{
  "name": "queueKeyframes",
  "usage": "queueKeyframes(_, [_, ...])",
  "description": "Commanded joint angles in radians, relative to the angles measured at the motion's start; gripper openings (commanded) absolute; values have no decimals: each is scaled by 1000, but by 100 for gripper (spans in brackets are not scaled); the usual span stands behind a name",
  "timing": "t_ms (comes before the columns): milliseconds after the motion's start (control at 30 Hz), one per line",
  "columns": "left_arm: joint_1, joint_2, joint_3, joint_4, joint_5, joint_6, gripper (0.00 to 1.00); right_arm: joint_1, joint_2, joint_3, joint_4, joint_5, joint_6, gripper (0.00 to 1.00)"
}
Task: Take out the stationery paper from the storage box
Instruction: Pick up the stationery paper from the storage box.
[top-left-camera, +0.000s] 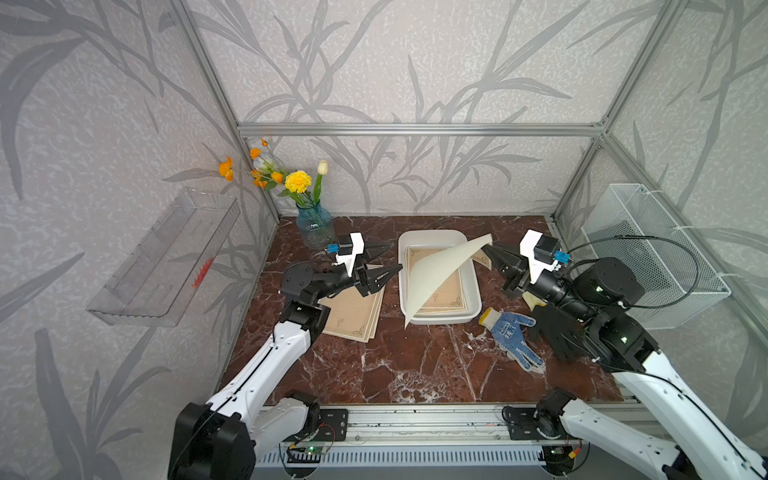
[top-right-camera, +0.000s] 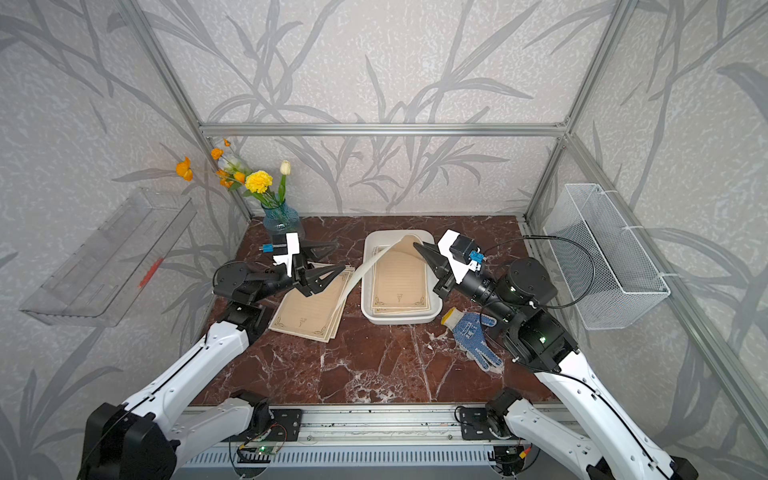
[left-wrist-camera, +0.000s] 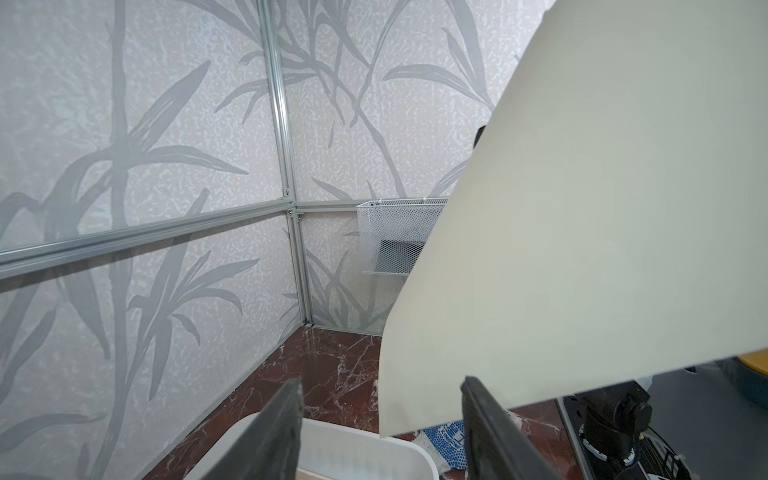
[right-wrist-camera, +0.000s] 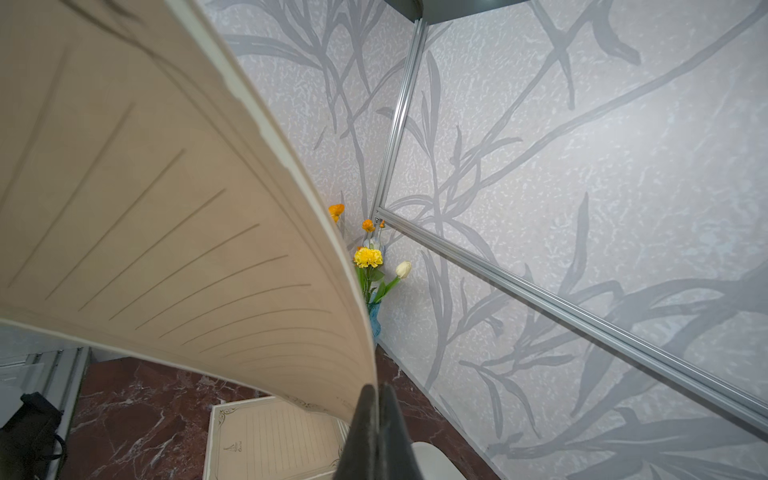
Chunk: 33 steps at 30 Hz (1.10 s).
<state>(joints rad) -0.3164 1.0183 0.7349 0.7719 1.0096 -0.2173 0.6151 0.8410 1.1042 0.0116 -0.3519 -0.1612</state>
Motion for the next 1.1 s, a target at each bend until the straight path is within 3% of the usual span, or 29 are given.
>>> queueKeyframes(0, [-31,-63,47,-121,28,137,60,3,14,39,45,-28,80,0])
queueKeyframes(133, [-41,-99,51,-249,10,267,60,3,53,108,2,-36,130,0])
queueKeyframes(267, [-41,-98,50,-263,8,301,60,3,94,169,-42,-95,151,0])
queueKeyframes(733, [-46,-78,109,-124,-33,175,57,3,117,182,-70,-218,170,0])
queueKeyframes(1067, [-48,-136,100,-45,-68,67,44,3,111,122,-31,-239,199,0])
